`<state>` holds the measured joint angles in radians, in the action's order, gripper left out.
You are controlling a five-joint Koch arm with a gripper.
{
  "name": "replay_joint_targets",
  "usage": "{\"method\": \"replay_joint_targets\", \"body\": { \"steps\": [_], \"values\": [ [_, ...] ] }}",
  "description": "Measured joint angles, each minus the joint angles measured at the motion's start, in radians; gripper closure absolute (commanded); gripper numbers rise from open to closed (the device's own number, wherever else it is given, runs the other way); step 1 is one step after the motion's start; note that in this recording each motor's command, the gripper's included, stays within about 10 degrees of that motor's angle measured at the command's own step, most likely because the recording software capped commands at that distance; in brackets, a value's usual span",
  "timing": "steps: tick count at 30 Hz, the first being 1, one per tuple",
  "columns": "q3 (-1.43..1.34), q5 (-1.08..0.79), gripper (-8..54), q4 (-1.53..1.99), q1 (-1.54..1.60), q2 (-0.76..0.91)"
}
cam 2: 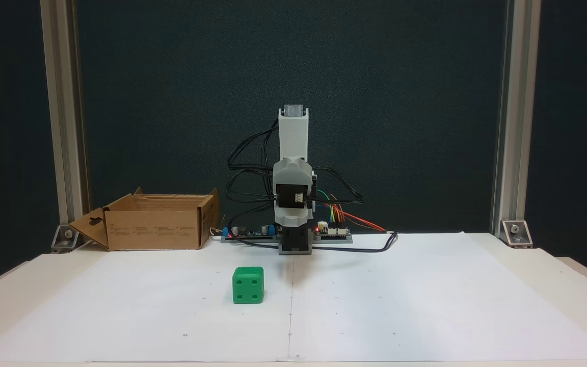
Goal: Grasp a green dice and put it in the bin.
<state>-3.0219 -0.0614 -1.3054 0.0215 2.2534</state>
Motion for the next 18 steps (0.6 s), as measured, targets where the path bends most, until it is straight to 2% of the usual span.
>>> {"method": "replay_joint_targets", "body": {
  "steps": [2,18],
  "values": [
    [-0.069,0.000,1.1,0.035,0.005,0.000],
    [-0.069,-0.002,1.2,0.060,0.017,0.000]
  ]
}}
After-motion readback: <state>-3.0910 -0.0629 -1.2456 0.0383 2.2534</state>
